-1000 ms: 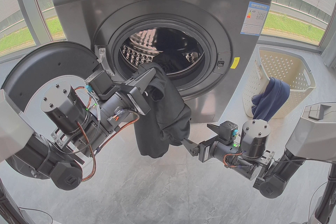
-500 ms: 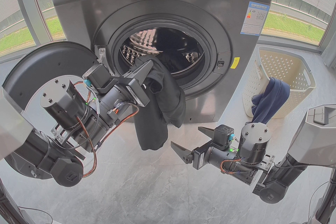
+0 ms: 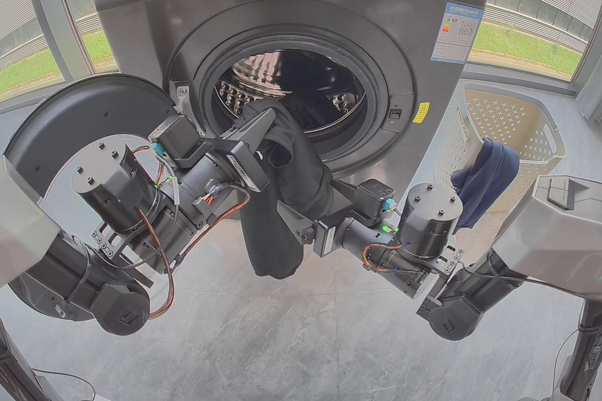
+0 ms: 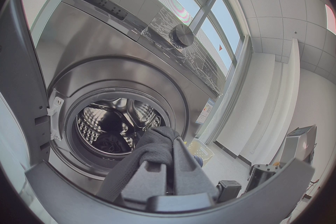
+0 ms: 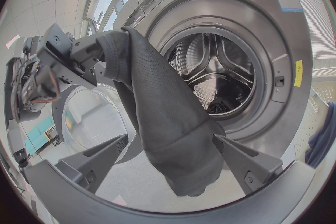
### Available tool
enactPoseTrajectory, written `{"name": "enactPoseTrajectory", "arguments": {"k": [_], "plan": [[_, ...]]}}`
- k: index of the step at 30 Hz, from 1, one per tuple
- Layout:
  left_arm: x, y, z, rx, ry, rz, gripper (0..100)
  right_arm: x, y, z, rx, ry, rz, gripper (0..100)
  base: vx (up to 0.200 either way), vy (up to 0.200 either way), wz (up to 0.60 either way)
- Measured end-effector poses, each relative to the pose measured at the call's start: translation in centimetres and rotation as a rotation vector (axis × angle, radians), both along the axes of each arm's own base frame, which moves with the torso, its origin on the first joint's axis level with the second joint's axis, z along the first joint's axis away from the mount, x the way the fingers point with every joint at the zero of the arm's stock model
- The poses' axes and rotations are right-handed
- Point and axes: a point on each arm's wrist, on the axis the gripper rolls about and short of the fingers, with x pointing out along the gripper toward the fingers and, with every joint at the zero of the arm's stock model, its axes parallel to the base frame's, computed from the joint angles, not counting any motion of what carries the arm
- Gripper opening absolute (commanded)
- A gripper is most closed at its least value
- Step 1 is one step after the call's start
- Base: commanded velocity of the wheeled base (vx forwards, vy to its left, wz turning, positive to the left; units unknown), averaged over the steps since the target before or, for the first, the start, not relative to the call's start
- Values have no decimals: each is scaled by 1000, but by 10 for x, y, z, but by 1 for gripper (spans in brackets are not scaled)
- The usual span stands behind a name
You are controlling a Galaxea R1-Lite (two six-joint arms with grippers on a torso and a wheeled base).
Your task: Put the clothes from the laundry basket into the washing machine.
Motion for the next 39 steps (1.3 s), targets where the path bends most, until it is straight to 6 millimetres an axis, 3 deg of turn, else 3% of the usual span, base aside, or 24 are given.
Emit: {"name": "enactPoseTrajectory", "arguments": {"k": [9, 20, 29, 39], "plan": [[0, 0, -1, 1, 2, -1, 0, 27, 15, -9, -1, -32, -20, 100, 0, 0, 0], [0, 0, -2, 6, 8, 0, 0, 48, -5, 5, 26, -64, -95, 100, 0, 0, 0], [0, 1, -3, 8, 11, 3, 0, 43, -33, 25, 36, -80, -142, 100, 0, 0, 0], [1, 0, -5, 12, 17, 4, 0, 32, -57, 34, 30, -75, -177, 100, 0, 0, 0]]}}
